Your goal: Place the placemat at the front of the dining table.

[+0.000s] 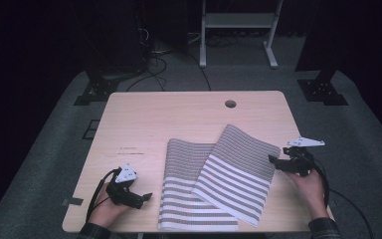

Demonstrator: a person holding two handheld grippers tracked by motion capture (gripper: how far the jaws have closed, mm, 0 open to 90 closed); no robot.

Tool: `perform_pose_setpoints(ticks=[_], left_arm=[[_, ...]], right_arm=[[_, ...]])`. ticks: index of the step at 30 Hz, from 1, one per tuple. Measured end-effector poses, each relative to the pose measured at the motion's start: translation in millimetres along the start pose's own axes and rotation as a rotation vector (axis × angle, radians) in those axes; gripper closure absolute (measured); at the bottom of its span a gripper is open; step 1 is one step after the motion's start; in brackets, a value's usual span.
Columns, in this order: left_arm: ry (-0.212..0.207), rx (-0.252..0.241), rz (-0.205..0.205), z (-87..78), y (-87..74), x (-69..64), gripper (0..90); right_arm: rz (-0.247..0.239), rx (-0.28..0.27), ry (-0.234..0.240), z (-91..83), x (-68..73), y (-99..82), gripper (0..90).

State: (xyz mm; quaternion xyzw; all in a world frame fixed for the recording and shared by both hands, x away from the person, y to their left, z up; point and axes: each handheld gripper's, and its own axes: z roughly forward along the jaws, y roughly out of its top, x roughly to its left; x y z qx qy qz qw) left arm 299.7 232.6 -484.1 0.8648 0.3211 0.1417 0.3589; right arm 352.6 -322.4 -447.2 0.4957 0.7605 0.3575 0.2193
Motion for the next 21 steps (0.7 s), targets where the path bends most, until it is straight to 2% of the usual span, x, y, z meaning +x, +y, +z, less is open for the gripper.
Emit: perform_pose_setpoints(ticks=[2, 8, 14, 19, 21], left_arm=[[0.000, -0.001, -0.001, 0.0, 0.0, 0.0, 0.0], [0.002, 0.001, 0.000, -0.1, 0.0, 0.1, 0.0], [0.004, 0.001, -0.001, -0.2, 0.0, 0.3, 0.0], [0.006, 0.000, -0.004, -0.1, 0.0, 0.3, 0.0], [0.007, 0.001, -0.003, -0.1, 0.0, 0.4, 0.0]], right_arm=[[0.006, -0.012, -0.012, 4.4, -4.6, 3.2, 38.7], [0.036, 0.003, -0.019, 14.2, -13.4, 5.3, 45.6], [0.062, 0.026, -0.031, 26.9, -21.2, 7.3, 46.3], [0.075, 0.077, -0.045, 35.8, -25.8, 1.4, 47.0], [0.081, 0.082, -0.046, 36.9, -26.3, 0.6, 47.0]])
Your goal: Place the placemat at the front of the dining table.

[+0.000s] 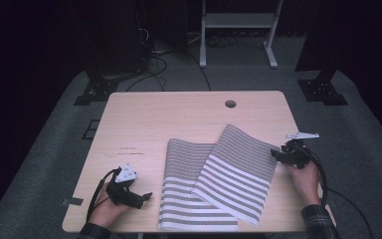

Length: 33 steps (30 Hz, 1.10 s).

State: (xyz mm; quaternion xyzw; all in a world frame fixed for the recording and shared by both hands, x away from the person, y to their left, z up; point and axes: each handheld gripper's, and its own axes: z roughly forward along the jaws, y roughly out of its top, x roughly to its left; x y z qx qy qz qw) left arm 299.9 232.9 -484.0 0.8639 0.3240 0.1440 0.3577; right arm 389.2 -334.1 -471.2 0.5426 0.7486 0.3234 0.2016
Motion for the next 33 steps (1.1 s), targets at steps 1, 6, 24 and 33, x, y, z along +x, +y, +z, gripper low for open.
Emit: perform_pose_setpoints(ticks=[1, 6, 24, 33], left_arm=[[0.000, 0.000, -0.001, 0.0, 0.0, -0.1, 0.0], [0.000, 0.000, 0.000, 0.0, 0.0, 0.0, 0.0], [0.004, 0.001, -0.005, 0.2, 0.3, 0.1, 0.0], [0.006, -0.001, -0.005, 0.6, 0.4, 0.2, 0.0]], right_arm=[[0.006, 0.008, 0.003, 1.5, -1.0, -0.9, 47.1], [0.005, -0.001, 0.005, 2.2, -1.4, -4.0, 59.0], [-0.023, 0.005, -0.009, 2.5, 1.6, 15.3, 85.2], [-0.051, -0.012, -0.062, 13.7, 0.2, 43.2, 85.1]])
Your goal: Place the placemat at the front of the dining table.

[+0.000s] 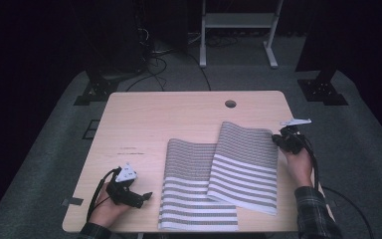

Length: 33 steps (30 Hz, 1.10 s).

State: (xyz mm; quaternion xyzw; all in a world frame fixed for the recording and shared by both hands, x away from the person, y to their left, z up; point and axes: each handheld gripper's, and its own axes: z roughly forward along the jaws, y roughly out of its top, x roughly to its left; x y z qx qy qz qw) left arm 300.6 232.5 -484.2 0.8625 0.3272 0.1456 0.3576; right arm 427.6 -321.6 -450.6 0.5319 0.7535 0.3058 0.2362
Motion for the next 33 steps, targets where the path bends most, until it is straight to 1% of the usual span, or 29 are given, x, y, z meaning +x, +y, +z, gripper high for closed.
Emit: perform_pose_setpoints(ticks=[2, 4, 6, 8, 11, 12, 13, 15, 17, 19, 20, 22, 23, 25, 27, 29, 30, 32, 33], left_arm=[[0.000, 0.000, -0.001, 0.0, 0.1, 0.0, 0.0], [0.001, 0.000, -0.001, 0.3, 0.2, 0.1, 0.0], [0.001, 0.001, -0.001, 0.2, 0.3, 0.1, 0.0], [0.001, 0.001, -0.001, 0.2, 0.3, 0.1, 0.0], [0.001, 0.001, -0.001, 0.2, 0.3, 0.1, 0.0], [0.001, 0.002, -0.001, 0.2, 0.3, 0.1, 0.0], [0.001, 0.002, -0.001, 0.2, 0.3, 0.1, 0.0], [0.001, 0.001, -0.001, 0.3, 0.4, 0.1, 0.0], [0.001, 0.001, -0.001, 0.3, 0.4, 0.2, 0.0], [0.001, 0.001, -0.001, 0.3, 0.4, 0.1, 0.0], [0.001, 0.004, -0.001, 0.1, 0.4, 0.1, 0.0], [0.001, 0.003, -0.001, 0.1, 0.4, 0.1, 0.0], [0.001, 0.004, -0.001, 0.1, 0.5, 0.2, 0.0], [0.001, 0.003, -0.001, 0.1, 0.5, 0.2, 0.0], [0.001, 0.004, -0.001, 0.1, 0.5, 0.2, 0.0], [0.001, 0.004, -0.001, 0.1, 0.5, 0.2, 0.0], [0.001, 0.004, -0.001, 0.1, 0.5, 0.1, 0.0], [0.001, 0.004, -0.001, 0.1, 0.5, 0.1, 0.0], [0.001, 0.004, -0.001, 0.1, 0.5, 0.2, 0.0]], right_arm=[[0.007, 0.024, 0.007, 4.1, -2.1, 5.8, 85.1], [0.015, 0.003, 0.002, 7.4, -3.2, 10.0, 85.1], [0.028, 0.028, 0.009, 12.6, -5.1, 14.8, 85.0], [0.023, 0.014, 0.010, 16.6, -5.3, 17.5, 83.1], [0.040, 0.009, 0.002, 17.5, -7.2, 16.9, 72.4], [0.047, 0.013, 0.007, 16.4, -8.7, 15.6, 65.8], [0.048, 0.017, 0.010, 14.9, -9.8, 14.8, 62.1], [0.051, 0.024, 0.019, 9.9, -10.7, 13.4, 61.7], [0.037, 0.022, 0.023, 3.1, -9.0, 11.8, 59.6], [0.031, 0.002, 0.029, -5.3, -5.4, 8.4, 59.3], [0.035, 0.001, 0.039, -9.1, -3.8, 6.3, 57.6], [0.042, -0.001, 0.067, -15.3, -0.4, 1.7, 57.7], [0.035, -0.009, 0.071, -18.7, 2.3, -1.2, 57.7], [0.026, -0.007, 0.079, -25.4, 7.6, -5.8, 57.6], [0.024, -0.022, 0.083, -31.3, 11.3, -9.6, 58.1], [0.004, -0.016, 0.080, -35.7, 15.1, -13.0, 58.1], [-0.004, -0.024, 0.071, -39.3, 18.0, -15.7, 58.1], [-0.010, -0.034, 0.075, -44.8, 21.8, -20.5, 57.8], [-0.014, -0.028, 0.077, -46.8, 23.1, -22.2, 56.5]])
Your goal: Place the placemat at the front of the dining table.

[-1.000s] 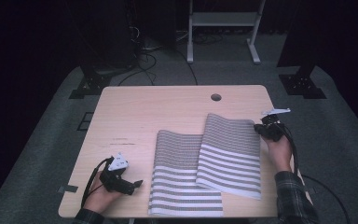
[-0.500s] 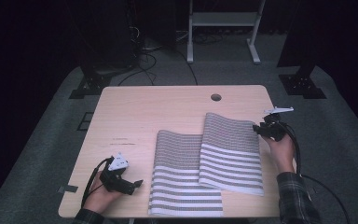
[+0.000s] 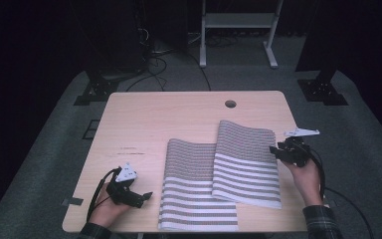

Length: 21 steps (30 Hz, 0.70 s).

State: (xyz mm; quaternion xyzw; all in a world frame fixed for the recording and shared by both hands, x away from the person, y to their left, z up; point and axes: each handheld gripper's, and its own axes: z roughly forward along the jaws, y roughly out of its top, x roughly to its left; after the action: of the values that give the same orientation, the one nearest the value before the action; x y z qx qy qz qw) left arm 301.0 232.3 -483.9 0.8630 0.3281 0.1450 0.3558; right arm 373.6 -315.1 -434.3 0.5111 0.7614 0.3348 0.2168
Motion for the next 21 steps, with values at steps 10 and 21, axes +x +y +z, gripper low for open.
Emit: perform_pose_setpoints(ticks=[10, 21], left_arm=[[0.000, -0.002, 0.000, 0.1, 0.0, 0.0, 0.0], [0.000, -0.002, 0.000, 0.1, 0.0, 0.0, 0.0]], right_arm=[[0.000, 0.003, 0.040, -28.7, 16.0, -29.0, 53.3], [-0.004, 0.035, 0.066, -58.9, 35.8, -75.5, 52.2]])
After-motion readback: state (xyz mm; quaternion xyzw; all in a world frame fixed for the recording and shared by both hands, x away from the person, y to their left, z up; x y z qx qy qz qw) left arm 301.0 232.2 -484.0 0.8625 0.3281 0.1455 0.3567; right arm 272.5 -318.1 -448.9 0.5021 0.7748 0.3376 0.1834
